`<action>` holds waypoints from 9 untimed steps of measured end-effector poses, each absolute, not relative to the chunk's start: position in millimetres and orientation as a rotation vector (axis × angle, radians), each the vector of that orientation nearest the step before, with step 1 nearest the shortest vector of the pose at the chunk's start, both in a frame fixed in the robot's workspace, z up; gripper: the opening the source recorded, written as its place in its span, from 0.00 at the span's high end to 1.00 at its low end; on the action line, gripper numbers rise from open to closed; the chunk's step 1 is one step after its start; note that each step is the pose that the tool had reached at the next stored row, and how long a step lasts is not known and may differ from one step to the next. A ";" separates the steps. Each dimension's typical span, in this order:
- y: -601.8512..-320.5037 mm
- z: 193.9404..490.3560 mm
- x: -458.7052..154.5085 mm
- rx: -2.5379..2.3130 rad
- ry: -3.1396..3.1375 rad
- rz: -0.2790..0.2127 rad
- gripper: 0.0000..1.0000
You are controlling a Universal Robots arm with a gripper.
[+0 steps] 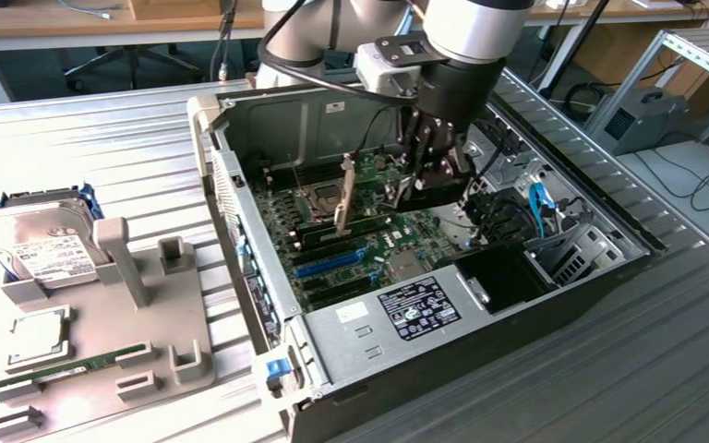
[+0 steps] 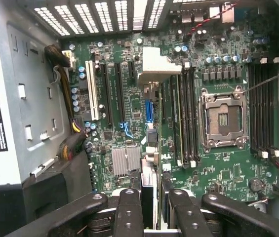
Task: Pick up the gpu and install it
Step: 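Insert the gpu into the slot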
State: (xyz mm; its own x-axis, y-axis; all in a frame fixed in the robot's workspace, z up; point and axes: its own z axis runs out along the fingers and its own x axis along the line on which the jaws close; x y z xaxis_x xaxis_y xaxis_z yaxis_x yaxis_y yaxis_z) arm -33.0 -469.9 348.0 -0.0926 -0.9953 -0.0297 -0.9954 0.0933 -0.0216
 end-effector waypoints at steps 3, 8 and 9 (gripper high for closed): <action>-469.9 347.6 -38.3 -2.091 2.295 0.007 0.74; -469.9 346.6 -42.5 -2.091 2.295 0.007 0.74; -469.9 346.4 -43.1 -2.091 2.295 0.007 0.74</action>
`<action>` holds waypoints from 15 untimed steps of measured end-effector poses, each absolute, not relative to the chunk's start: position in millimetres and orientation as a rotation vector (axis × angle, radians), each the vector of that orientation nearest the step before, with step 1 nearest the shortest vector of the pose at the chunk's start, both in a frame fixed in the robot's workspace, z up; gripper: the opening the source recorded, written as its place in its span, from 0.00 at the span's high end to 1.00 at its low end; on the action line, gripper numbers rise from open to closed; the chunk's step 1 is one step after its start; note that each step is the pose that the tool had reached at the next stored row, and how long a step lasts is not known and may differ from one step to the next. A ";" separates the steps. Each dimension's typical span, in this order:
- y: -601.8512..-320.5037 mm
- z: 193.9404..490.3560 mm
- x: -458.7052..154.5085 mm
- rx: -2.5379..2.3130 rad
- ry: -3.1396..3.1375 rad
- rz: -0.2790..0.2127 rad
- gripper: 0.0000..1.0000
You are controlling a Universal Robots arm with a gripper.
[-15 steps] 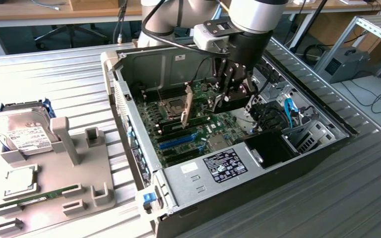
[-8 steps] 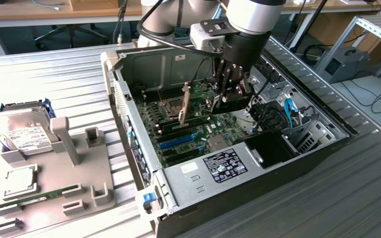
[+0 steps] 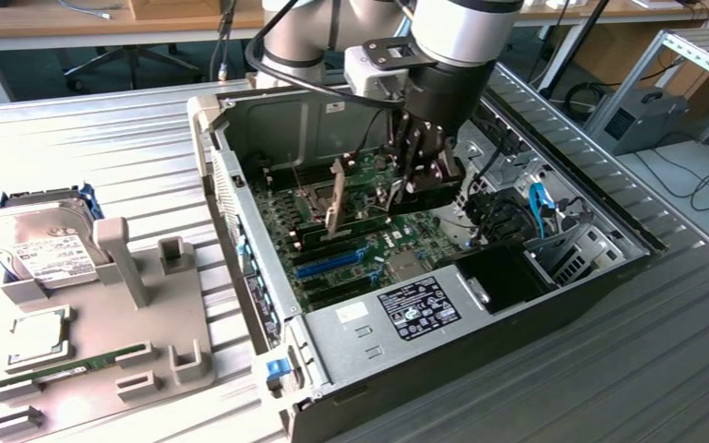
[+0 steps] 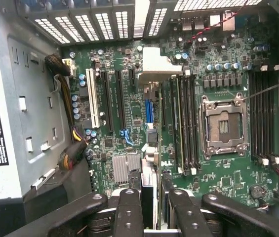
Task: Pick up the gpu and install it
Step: 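Insert the gpu into the slot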
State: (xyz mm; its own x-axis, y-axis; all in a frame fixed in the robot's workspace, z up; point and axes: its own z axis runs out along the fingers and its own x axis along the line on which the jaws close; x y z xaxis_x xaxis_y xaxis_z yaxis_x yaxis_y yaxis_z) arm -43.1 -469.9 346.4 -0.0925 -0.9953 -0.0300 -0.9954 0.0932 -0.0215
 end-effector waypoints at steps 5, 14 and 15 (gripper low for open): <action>-469.9 345.3 -44.8 -2.091 2.295 0.007 0.74; -469.9 341.3 -52.7 -2.091 2.295 0.007 0.74; -469.9 339.9 -54.3 -2.091 2.295 0.007 0.74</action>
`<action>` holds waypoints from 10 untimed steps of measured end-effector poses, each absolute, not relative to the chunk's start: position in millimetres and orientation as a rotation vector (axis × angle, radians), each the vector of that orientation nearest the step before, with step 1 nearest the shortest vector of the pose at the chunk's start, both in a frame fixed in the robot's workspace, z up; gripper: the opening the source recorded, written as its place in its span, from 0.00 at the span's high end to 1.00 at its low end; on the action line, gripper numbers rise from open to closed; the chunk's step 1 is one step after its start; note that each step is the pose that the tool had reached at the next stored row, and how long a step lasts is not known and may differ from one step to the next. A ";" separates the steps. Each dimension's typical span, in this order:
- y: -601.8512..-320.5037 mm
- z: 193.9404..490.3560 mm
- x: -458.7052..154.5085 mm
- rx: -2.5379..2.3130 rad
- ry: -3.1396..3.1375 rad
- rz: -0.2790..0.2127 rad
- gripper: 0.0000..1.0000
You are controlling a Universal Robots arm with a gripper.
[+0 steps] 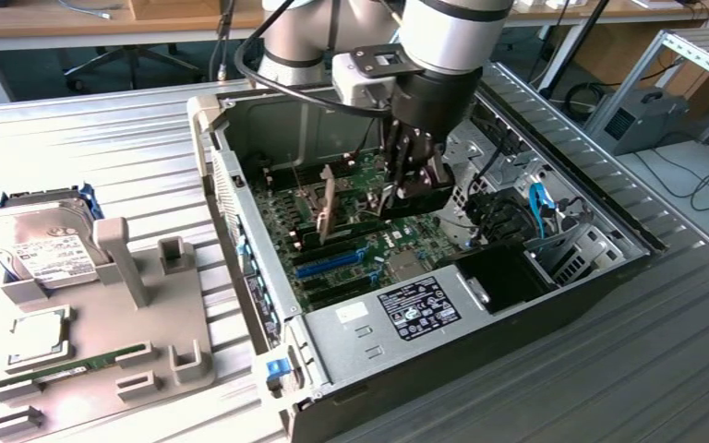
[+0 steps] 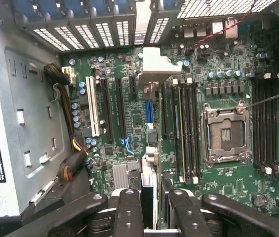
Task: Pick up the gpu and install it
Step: 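Insert the gpu into the slot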
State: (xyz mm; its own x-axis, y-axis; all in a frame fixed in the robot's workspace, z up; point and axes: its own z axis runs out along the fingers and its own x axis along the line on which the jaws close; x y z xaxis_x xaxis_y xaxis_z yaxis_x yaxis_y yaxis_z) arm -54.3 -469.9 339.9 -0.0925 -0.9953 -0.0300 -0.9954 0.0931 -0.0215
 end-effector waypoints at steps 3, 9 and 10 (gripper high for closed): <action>-466.2 332.1 -70.2 -2.091 2.295 0.007 0.74; -466.2 314.8 -83.7 -2.091 2.295 0.007 0.74; -466.2 314.4 -83.8 -2.091 2.295 0.007 0.74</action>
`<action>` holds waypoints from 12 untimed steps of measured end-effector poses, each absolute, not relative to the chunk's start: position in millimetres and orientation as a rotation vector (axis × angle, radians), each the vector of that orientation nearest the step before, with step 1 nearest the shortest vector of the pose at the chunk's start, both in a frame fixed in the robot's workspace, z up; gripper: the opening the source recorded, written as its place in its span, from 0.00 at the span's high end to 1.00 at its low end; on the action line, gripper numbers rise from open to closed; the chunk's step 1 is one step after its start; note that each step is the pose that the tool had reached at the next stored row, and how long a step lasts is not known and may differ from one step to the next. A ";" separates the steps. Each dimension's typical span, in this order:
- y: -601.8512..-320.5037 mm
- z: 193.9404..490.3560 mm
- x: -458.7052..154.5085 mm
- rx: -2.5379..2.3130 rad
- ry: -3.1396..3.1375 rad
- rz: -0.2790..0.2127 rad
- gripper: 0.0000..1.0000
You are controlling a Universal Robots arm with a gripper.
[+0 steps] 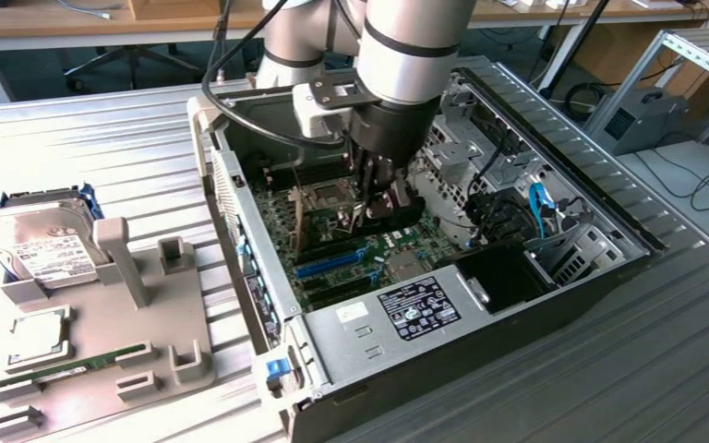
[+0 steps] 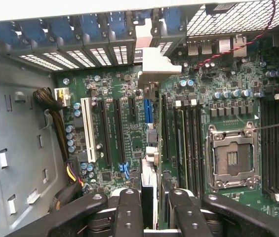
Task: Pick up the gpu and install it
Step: 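Insert the gpu into the slot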
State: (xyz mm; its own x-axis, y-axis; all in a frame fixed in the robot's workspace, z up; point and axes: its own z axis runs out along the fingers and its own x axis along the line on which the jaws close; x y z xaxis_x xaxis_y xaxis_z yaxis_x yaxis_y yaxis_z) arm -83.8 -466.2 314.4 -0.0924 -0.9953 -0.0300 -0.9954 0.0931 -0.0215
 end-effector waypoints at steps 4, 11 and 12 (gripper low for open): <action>-466.2 312.9 -84.0 -2.091 2.295 0.007 0.74; -466.2 310.3 -84.1 -2.091 2.295 0.007 0.74; -466.2 309.6 -84.2 -2.091 2.295 0.007 0.74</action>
